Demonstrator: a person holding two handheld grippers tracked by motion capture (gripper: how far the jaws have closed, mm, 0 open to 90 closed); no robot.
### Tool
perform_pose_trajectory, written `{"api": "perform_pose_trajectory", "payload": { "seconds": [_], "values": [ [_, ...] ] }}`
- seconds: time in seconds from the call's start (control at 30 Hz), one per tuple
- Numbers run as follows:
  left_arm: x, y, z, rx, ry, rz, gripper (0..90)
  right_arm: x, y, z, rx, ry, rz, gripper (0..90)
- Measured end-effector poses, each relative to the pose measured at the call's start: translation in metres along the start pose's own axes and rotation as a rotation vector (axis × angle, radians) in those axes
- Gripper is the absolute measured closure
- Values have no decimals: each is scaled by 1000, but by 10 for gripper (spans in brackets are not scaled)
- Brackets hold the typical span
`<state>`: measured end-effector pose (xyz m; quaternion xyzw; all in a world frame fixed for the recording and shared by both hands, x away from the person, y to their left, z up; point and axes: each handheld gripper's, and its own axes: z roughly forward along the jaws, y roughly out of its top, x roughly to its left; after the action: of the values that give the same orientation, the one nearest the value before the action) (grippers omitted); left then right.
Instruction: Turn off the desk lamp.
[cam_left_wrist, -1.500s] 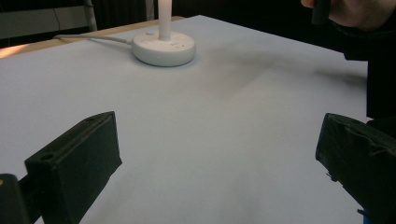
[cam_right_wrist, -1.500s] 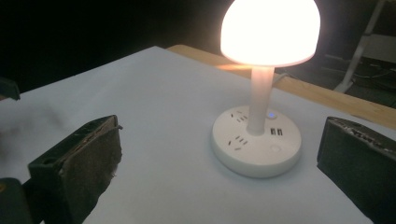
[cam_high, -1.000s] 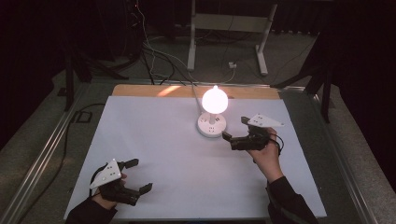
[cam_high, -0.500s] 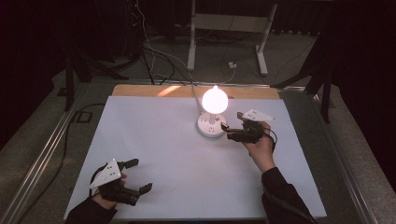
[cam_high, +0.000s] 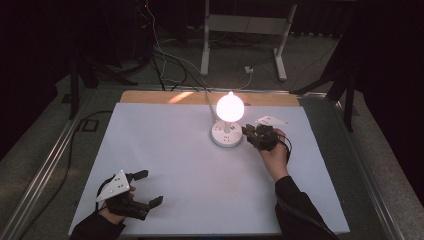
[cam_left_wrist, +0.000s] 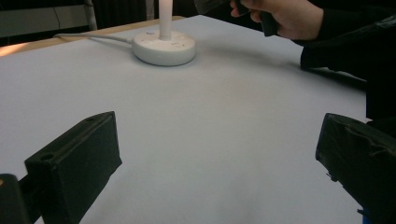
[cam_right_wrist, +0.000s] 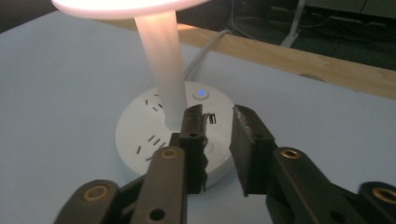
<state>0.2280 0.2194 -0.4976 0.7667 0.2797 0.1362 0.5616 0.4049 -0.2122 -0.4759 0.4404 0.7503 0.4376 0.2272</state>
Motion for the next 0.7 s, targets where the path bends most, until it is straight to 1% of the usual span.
{"api": "perform_pose_trajectory", "payload": {
  "seconds": [0.07,0.1,0.13,0.17,0.2,0.27,0.43,0.57,0.7],
  "values": [
    [0,0,0,1,1,-2,5,1,-1,2,-1,-13,-6,831],
    [0,0,0,1,2,-1,5,1,-1,2,-1,-13,-6,831],
    [0,0,0,2,1,-2,5,1,-2,4,0,-21,-8,875],
    [0,0,0,1,0,0,5,2,-3,5,1,-31,-12,891],
    [0,0,0,-1,0,-1,5,2,-3,6,0,-39,-10,893],
    [0,0,0,2,1,-2,5,2,-3,8,2,-40,0,894],
    [0,0,0,3,0,-1,5,4,-4,14,17,-38,-3,895],
    [0,0,0,2,-1,1,5,6,-7,22,39,-36,-1,896],
    [0,0,0,4,0,1,5,8,-9,27,50,-35,-5,896]
  ]
}}
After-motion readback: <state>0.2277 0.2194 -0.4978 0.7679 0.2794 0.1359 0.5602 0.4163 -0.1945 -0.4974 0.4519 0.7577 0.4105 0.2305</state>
